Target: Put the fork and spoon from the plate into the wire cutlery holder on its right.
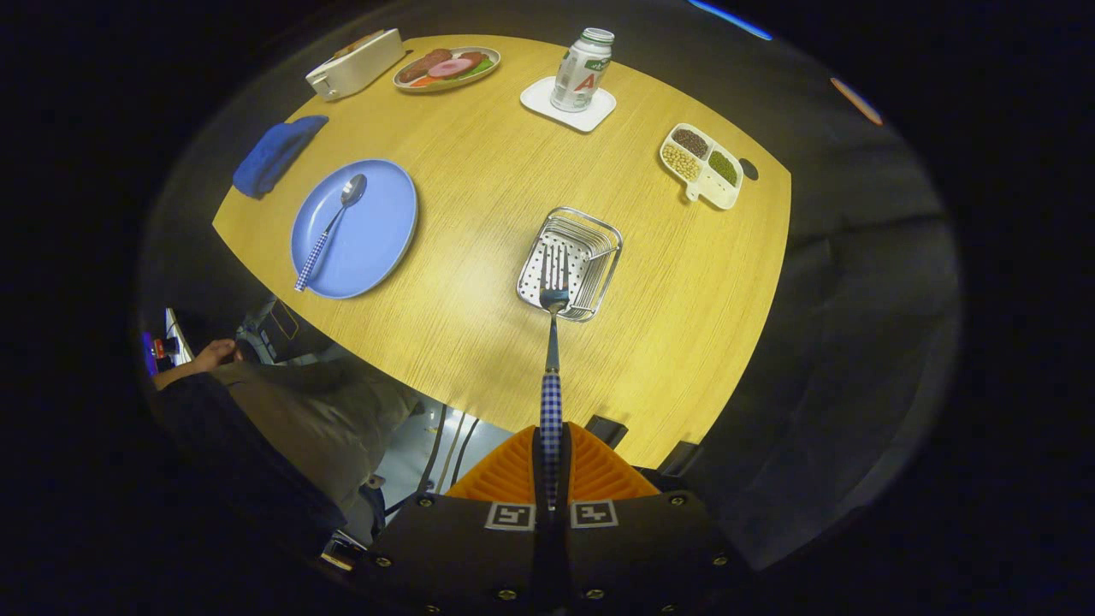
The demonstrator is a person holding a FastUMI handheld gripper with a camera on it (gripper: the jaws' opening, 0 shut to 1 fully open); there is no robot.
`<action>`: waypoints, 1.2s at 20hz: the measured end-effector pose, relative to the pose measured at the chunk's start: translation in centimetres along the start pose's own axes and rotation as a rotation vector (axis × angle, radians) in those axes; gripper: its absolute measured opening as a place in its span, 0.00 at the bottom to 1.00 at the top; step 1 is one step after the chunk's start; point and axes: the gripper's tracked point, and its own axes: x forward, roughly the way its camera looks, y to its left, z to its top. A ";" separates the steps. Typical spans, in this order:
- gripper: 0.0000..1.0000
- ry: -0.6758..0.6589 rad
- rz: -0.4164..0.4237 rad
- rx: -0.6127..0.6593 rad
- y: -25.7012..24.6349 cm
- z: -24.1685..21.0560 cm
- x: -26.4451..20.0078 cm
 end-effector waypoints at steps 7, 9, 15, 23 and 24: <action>0.01 0.089 -0.002 0.023 -1.7 1.4 2.1; 0.01 0.114 0.018 0.010 -1.3 2.2 2.8; 0.01 0.205 0.066 -0.002 -0.9 4.0 5.3; 0.08 0.239 0.122 0.080 -1.5 6.1 6.9; 0.10 0.236 0.120 0.088 -1.7 6.3 6.8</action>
